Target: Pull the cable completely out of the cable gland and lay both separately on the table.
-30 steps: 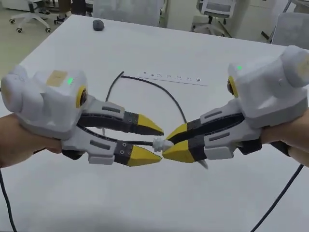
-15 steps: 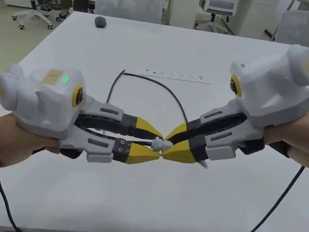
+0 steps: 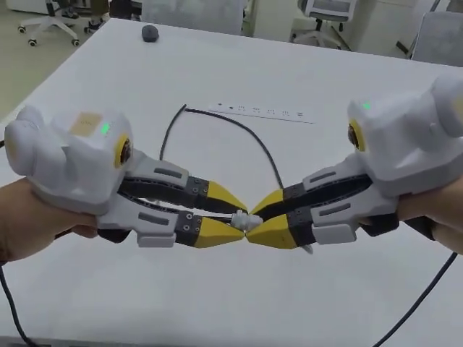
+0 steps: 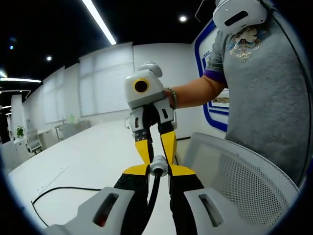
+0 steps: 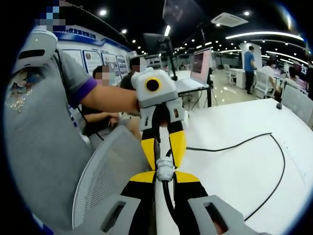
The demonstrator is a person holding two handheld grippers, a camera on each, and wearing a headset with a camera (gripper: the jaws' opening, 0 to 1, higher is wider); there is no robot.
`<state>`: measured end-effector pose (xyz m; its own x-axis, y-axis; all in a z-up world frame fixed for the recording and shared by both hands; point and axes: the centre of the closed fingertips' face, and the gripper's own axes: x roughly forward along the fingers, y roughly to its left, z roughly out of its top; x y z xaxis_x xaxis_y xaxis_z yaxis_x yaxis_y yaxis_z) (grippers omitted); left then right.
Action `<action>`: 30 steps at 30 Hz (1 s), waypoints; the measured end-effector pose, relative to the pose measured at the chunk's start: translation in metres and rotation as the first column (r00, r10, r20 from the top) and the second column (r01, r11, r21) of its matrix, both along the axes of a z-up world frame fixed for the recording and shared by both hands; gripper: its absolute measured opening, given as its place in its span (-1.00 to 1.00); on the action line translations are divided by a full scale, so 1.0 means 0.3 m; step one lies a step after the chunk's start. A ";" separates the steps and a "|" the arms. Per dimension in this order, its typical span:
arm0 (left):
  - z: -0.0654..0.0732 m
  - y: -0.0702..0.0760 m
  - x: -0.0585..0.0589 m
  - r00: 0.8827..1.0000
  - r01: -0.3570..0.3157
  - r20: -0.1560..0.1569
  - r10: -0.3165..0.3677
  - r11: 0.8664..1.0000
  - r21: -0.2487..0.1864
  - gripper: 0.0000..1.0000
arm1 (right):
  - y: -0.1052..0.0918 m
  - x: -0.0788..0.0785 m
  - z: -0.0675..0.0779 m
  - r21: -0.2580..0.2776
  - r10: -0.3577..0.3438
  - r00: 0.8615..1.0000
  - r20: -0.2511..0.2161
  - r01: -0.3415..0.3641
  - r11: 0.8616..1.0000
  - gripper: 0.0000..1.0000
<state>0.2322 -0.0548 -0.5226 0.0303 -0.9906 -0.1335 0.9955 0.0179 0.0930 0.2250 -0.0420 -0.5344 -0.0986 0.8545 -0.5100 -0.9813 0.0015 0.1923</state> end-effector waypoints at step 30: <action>0.022 0.053 0.027 0.995 -0.060 0.081 0.057 0.997 0.041 -0.69 | 0.042 0.035 0.037 0.197 -0.070 0.975 -0.211 0.112 0.974 -0.85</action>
